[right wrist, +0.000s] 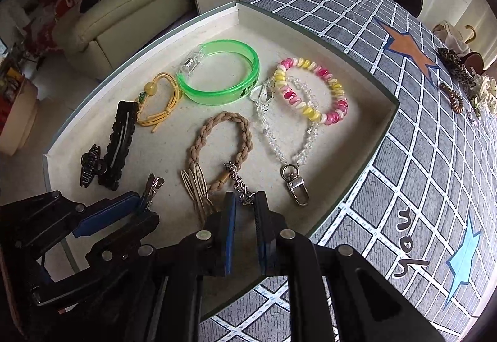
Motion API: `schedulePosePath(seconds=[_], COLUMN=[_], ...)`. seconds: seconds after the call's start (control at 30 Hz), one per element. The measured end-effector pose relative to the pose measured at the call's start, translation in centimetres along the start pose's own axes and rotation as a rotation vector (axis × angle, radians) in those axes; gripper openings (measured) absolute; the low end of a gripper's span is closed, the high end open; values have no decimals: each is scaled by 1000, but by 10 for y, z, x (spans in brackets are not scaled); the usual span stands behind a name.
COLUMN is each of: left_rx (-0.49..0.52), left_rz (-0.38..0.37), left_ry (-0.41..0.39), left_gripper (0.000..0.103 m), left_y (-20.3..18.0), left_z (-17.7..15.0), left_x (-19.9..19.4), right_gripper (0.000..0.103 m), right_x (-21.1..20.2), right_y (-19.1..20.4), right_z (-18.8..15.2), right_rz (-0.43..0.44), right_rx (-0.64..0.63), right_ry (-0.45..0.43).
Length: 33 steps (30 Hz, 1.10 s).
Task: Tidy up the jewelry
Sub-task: 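Open the right tool to drop the chain charm while the left tool releases the silver clip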
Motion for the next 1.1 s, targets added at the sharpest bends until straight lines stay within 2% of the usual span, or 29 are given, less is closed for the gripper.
schedulePosePath(seconds=[0.03,0.1,0.3,0.57,0.8,1.1], left_rx=[-1,-6,-26,-35,24,30], left_rz=[1,3,19,31,41,65], left_ry=[2,1,-12,-9,46,46], left_gripper=[23,23,23,23,23,23], left_y=[0,0,3,4,-10,-13], left_z=[0,1,4,5,1,3], left_x=[0,0,-6,-8,3,3], right_gripper=[18,30,42,43,44,44], right_x=[-1,-6,-32,-55,-58,-65], right_y=[-1,-3,-14,-37,-55,-65], right_z=[1,2,4,2,-8,-19], right_rz=[4,5,28,51,72,90], right_rx=[7,24,87,182,242,262], right_ry=[-5,-26,-98,-152,-144,-157])
Point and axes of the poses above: each gripper's, at about its wrist camera, not at the fingertips, and x roughly the way its jaws point, y to its left, z to its top, the point moved 9 cm from there along x, roughly the way its jaws point, and after that the axes turned 11 degrees about x, right-handed, at the moved point
